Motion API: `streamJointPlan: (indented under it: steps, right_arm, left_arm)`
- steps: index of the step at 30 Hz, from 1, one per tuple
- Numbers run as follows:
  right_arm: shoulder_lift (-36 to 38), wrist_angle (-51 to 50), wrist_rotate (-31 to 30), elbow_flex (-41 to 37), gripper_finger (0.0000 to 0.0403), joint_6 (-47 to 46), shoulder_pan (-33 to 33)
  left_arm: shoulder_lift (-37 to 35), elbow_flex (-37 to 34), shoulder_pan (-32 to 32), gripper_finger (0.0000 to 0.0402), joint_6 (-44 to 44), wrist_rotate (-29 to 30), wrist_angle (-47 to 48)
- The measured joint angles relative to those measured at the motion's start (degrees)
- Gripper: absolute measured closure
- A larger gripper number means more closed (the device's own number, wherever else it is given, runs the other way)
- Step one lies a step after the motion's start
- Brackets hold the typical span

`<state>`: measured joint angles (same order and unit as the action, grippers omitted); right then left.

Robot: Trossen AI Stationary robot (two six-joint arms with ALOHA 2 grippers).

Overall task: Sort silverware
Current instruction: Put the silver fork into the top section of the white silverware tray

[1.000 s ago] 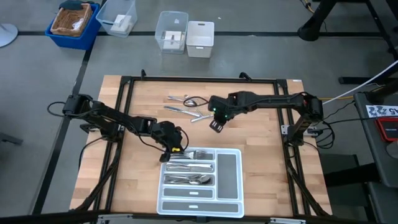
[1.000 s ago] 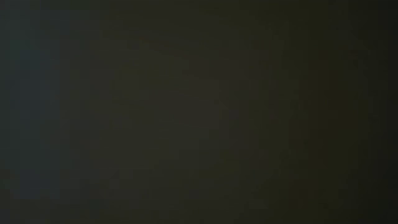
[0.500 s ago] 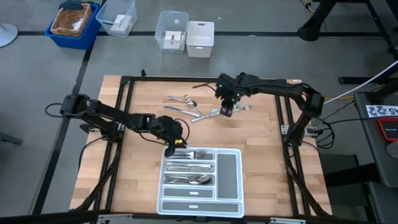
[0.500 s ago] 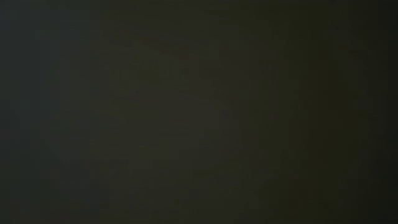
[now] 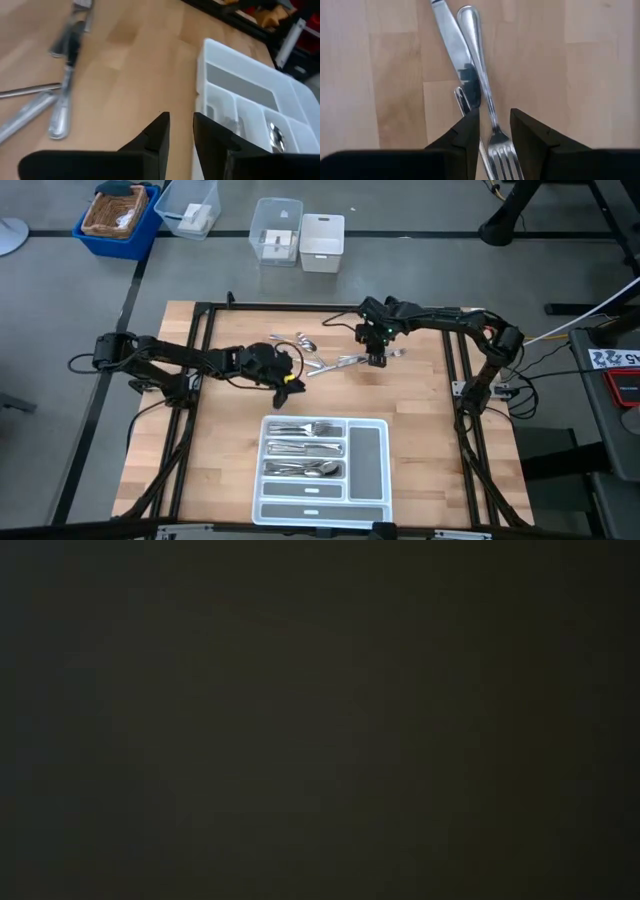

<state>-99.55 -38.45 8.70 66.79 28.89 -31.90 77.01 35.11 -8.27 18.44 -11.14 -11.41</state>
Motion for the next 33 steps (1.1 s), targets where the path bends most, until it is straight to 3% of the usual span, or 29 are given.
streamJointPlan:
  steps: [11, 18, 29, 33]
  right_arm:
    - [0.0, 6.4, -0.1, -5.6, 0.0291, 2.4, 0.0]
    - [0.0, 10.5, -3.6, -8.4, 0.0291, 2.7, 0.0]
    - [-3.4, 13.8, -3.6, -9.5, 0.0291, 3.0, 0.0]
    - [-4.6, 14.0, -3.1, -9.4, 0.0312, 2.2, 0.0]
  left_arm:
    - [-0.1, 0.0, -4.2, 0.0327, 1.3, 0.0, -0.1]
    - [-0.1, 0.0, -4.2, 0.0328, 1.3, 0.0, 0.0]
    - [-0.1, 0.0, -4.2, 0.0328, 2.4, 0.0, 0.0]
    - [-0.1, 0.0, -4.2, 0.0328, 2.9, 0.0, 0.0]
